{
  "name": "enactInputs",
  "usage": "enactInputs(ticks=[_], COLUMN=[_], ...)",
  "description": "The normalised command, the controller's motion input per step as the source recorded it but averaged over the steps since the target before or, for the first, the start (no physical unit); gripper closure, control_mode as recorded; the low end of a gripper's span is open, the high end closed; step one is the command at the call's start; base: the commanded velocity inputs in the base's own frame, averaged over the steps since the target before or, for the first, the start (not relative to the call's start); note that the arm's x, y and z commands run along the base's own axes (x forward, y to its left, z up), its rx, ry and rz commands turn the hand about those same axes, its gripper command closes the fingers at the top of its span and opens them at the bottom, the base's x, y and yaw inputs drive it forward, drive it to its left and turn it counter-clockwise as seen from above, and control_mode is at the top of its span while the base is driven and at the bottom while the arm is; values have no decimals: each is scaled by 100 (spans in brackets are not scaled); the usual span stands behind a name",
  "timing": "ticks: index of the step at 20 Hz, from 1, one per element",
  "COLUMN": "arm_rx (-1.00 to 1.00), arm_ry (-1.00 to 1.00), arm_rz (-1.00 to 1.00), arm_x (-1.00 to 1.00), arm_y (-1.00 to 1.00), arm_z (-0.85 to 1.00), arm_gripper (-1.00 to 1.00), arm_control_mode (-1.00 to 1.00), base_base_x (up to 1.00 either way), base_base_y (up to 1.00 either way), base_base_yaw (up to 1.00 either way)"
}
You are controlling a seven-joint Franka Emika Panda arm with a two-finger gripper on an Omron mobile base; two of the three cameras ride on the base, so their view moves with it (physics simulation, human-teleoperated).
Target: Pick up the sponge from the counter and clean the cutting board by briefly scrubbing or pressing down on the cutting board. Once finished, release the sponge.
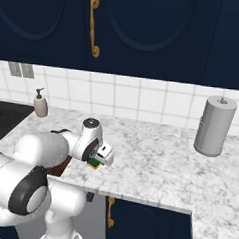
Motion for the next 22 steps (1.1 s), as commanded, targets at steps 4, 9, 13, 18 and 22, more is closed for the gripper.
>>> enactInputs(ticks=[4,9,13,18,22], arm_rx=[0,0,0,0,0], arm_ry=[-1,1,-3,-4,0], arm_rz=[11,6,0,5,0], arm_x=[-44,-26,-66,-18,0], arm_y=[41,83,99,92,78], arm_z=[75,47,0,4,0], arm_gripper=[100,100,100,100,100], arm_control_mode=[-100,-100,-100,-100,-100], base_base_x=[0,0,0,0,0], base_base_y=[0,0,0,0,0], base_base_yaw=[0,0,0,0,0])
